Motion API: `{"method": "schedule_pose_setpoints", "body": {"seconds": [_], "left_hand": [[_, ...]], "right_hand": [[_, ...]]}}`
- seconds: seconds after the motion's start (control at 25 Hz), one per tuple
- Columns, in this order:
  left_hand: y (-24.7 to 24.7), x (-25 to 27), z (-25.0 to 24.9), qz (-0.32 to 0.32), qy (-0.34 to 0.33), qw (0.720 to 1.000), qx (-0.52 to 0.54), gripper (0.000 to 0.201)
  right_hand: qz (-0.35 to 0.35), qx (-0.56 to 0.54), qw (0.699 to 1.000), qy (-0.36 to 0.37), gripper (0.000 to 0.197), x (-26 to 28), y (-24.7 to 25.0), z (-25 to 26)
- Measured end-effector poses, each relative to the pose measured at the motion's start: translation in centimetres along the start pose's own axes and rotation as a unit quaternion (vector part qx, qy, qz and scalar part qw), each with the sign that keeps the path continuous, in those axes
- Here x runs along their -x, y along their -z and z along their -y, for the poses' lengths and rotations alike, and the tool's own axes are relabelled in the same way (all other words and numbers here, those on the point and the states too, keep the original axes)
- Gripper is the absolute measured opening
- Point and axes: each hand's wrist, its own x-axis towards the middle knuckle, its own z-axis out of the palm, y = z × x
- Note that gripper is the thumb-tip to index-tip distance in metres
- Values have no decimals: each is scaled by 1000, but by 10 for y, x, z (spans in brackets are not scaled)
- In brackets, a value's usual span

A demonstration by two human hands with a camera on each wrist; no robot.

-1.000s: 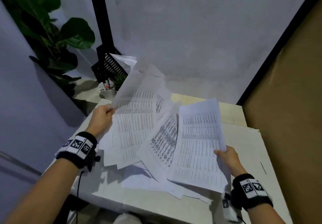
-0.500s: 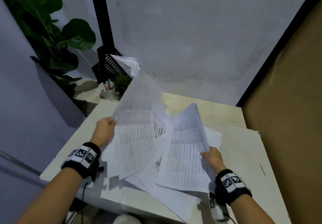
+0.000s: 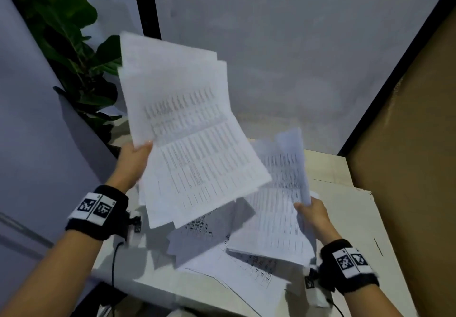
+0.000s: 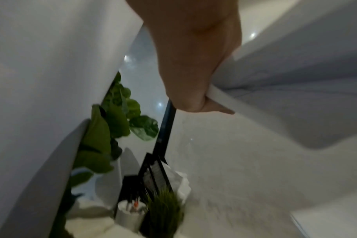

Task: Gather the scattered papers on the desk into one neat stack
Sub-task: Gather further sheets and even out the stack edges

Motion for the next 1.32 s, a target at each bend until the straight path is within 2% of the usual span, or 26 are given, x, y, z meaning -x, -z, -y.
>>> {"method": "schedule_pose_setpoints", "body": {"seconds": [0.16,0.24,0.32,0.4,0.44,0.56,0.6,0.68,0.76,0.84,0.92,1.04,1.08,1.16,1.32], "left_hand": [[-41,30,21,126,43,991,-6,27],[-56,37,28,172,87,980,47,24],[-68,40,31,230,110,960,117,38],[-79,42,32,276,96,949,118,61],[-85,44,31,280,84,949,114,60],[-98,52,29,245,53,961,120,42],[-100,55,29,235,40,964,117,41],[-101,60,29,236,10,964,122,45],[-102,64,29,244,0,963,118,64],[-109,70,30,250,-9,963,100,63],[-115,79,30,232,2,969,87,45],[-119,87,38,215,10,974,76,30],[-118,89,40,220,8,973,72,28],[-117,90,39,216,10,974,72,28],[-112,86,22,195,-19,975,101,14]], "right_hand": [[106,-121,984,73,29,11,15,36],[161,-171,967,95,30,21,20,52],[196,-179,958,108,25,28,22,62],[180,-152,965,111,24,29,19,66],[170,-157,967,106,29,27,18,65],[187,-269,941,89,65,19,16,57],[189,-290,932,104,64,17,14,54],[167,-283,931,157,36,21,11,53],[128,-212,949,196,23,23,4,54],[122,-178,953,215,30,27,-4,49],[113,-199,952,203,35,27,-13,40],[104,-229,952,173,34,27,-22,25],[106,-236,951,168,33,28,-24,23],[98,-251,949,167,44,30,-24,24],[70,-277,933,220,37,30,-19,37]]}}
